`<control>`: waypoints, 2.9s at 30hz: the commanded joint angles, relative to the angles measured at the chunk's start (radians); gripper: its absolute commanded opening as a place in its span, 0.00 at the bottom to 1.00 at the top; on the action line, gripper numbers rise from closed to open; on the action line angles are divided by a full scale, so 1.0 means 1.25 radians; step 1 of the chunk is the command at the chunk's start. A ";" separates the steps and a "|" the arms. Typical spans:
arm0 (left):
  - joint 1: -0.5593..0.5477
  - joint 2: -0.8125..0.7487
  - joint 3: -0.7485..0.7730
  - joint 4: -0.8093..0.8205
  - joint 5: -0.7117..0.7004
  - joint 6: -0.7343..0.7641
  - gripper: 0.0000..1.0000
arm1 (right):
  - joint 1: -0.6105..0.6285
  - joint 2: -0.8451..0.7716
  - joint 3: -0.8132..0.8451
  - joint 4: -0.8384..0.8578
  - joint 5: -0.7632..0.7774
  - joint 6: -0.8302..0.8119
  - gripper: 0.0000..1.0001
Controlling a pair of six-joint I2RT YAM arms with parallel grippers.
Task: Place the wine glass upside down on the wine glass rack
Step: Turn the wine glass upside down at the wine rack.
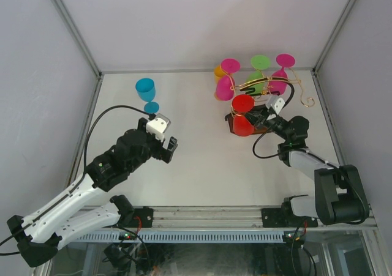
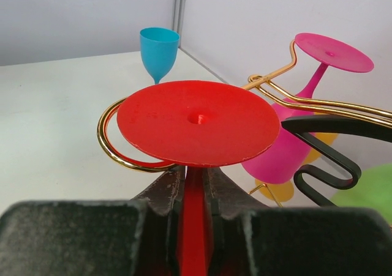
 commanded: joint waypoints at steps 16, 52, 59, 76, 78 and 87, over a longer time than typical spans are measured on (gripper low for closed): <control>0.011 0.004 -0.016 0.016 -0.007 0.011 0.93 | 0.062 0.041 0.052 0.044 -0.016 -0.019 0.16; 0.015 0.004 -0.016 0.014 -0.002 0.010 0.93 | 0.291 0.035 0.006 0.115 0.425 -0.071 0.14; 0.015 0.007 -0.016 0.014 0.001 0.010 0.93 | 0.302 0.074 -0.014 0.214 0.413 -0.053 0.12; 0.016 0.015 -0.018 0.016 -0.004 0.011 0.92 | 0.368 0.133 -0.018 0.319 0.522 -0.128 0.00; 0.016 0.015 -0.018 0.016 -0.005 0.010 0.93 | 0.371 0.133 -0.018 0.319 0.519 -0.123 0.00; 0.016 0.015 -0.021 0.016 -0.007 0.009 0.93 | 0.338 0.153 -0.019 0.317 0.359 -0.076 0.04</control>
